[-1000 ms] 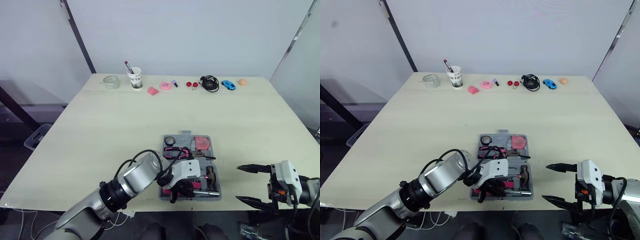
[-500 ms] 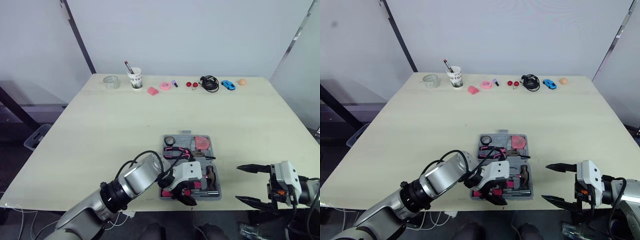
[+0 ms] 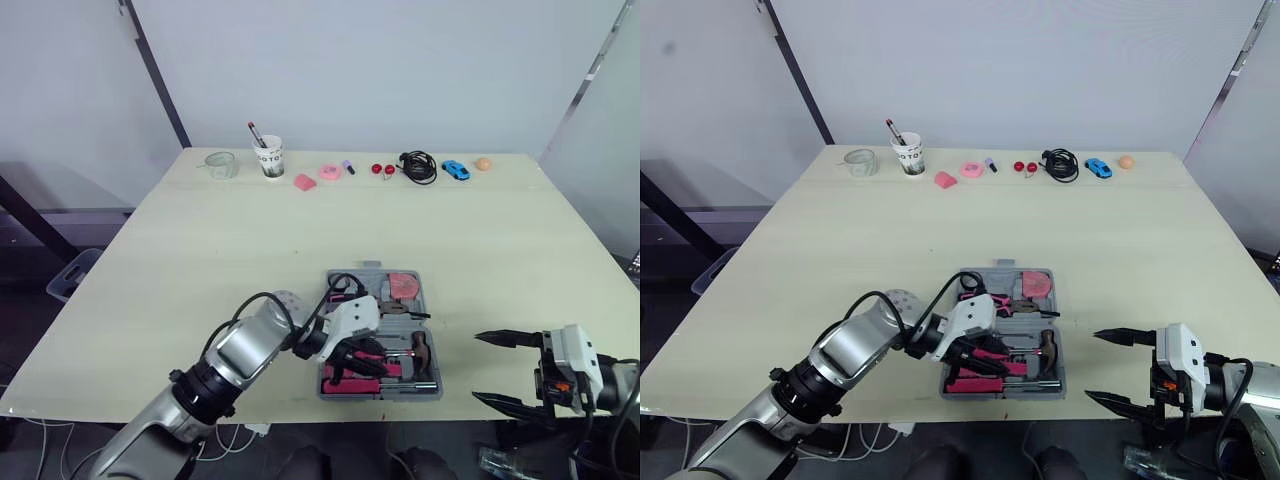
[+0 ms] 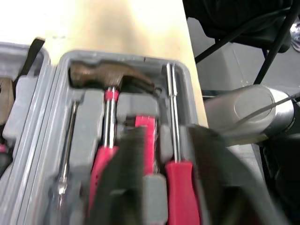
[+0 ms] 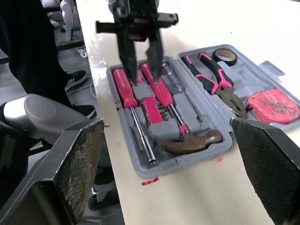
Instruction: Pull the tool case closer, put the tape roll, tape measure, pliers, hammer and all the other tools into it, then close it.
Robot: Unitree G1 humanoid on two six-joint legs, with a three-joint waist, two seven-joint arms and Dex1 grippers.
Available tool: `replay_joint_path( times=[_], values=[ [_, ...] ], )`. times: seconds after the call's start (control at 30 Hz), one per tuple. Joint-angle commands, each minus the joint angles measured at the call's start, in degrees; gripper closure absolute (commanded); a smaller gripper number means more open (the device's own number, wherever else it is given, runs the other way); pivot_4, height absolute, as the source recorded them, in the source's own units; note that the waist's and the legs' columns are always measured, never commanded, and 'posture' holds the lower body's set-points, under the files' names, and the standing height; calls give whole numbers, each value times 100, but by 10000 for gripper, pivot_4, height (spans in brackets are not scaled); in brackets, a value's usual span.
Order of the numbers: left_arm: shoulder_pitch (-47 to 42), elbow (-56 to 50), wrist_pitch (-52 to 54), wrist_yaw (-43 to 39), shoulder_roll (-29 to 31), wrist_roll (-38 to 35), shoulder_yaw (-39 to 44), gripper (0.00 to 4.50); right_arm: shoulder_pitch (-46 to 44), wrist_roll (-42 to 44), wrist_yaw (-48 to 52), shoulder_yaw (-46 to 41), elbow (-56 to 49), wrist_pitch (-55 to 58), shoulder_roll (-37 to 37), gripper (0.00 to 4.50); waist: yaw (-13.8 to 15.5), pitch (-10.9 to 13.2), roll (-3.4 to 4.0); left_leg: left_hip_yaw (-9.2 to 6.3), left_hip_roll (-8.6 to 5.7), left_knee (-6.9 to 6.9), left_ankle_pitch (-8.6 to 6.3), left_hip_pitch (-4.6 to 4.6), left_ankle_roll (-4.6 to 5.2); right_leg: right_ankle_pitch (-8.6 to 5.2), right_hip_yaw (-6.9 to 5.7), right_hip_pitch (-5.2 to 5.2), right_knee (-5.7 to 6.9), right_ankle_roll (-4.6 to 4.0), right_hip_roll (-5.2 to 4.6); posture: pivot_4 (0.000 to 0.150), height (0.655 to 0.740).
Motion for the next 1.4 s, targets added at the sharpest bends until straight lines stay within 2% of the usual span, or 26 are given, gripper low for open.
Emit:
replay_joint_path(
  times=[0.03,0.33,0.73,0.9,1.1,1.23,1.4],
  values=[
    [62,377,-925,-237,-128,-32,216,44682,-100,-12,-25,20,29,-130,42,0,8,0,-1,1,0,0,0,0,0,0,0,0,0,0,0,1500,7400],
    [398,938,-1700,-742,-442,-114,225,44682,-179,-22,-86,54,27,-117,34,0,1,-1,1,2,0,1,0,0,0,0,0,0,1,0,0,1500,7400],
    [552,1954,-2589,-849,-496,768,-212,44682,-83,6,-137,-15,-84,-78,-23,0,1,-4,2,2,0,0,0,0,0,1,0,0,1,1,0,1500,7400],
    [583,2302,-2552,-663,-611,881,-153,44682,-72,15,-194,-15,-171,-28,-36,0,1,-23,10,3,0,0,0,4,0,0,1,3,0,1,0,1500,7400],
    [761,2093,-2701,-538,-653,548,287,44682,-84,146,-553,-47,-292,189,126,0,0,-38,14,2,2,0,0,6,0,0,1,5,1,0,0,1500,7400],
    [843,1501,-2218,-660,-568,-169,868,44682,-107,242,-946,-80,-359,461,288,0,-10,-37,14,1,5,0,0,5,0,0,-1,3,2,0,0,1500,7400],
    [1168,646,-2002,-269,-432,-849,1851,44682,-129,58,-1379,-143,-136,423,469,0,2,-35,14,-2,6,0,0,-1,0,0,-1,-1,1,0,-2,1500,7400]
  ],
)
